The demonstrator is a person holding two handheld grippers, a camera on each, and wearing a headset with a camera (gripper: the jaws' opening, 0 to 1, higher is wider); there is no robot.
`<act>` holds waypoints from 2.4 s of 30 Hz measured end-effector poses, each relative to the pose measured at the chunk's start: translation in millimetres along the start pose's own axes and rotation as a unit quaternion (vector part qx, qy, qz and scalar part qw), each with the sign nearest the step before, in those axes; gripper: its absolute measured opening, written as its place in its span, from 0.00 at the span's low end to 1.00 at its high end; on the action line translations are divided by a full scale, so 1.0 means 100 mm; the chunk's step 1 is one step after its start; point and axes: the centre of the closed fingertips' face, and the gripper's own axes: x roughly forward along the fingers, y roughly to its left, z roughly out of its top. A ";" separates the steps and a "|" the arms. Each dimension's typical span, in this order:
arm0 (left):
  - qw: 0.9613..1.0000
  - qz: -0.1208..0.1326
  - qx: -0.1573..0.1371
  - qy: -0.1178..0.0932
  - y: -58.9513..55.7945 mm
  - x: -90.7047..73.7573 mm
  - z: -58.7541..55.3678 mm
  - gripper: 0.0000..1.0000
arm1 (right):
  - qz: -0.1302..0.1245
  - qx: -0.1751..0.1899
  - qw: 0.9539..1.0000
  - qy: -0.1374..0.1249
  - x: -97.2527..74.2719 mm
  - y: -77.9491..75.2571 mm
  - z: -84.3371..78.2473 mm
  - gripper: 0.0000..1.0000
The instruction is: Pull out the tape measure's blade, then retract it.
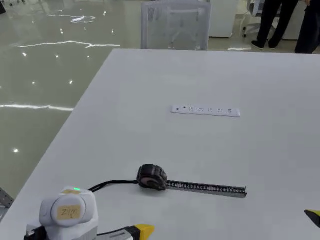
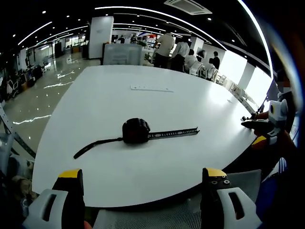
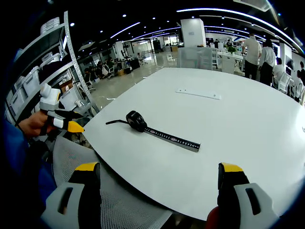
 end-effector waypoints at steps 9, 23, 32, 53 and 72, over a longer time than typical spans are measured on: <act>1.000 -0.003 0.012 -0.008 -0.03 0.16 0.12 1.00 | 0.008 -0.022 1.000 0.007 0.12 -0.06 0.00 0.97; 1.000 -0.007 0.017 -0.015 -0.07 0.45 0.30 1.00 | 0.027 -0.072 0.996 0.043 0.40 -0.17 -0.07 0.92; 1.000 -0.003 0.009 -0.016 0.01 0.67 0.34 0.99 | 0.037 -0.095 0.993 0.065 0.62 -0.32 -0.09 0.90; 1.000 -0.002 0.007 -0.019 0.06 1.11 0.43 0.95 | 0.059 -0.163 0.979 0.110 1.12 -0.67 -0.09 0.85; 1.000 -0.002 0.005 -0.015 0.07 1.51 0.49 0.90 | 0.092 -0.227 0.957 0.155 1.47 -0.91 -0.24 0.74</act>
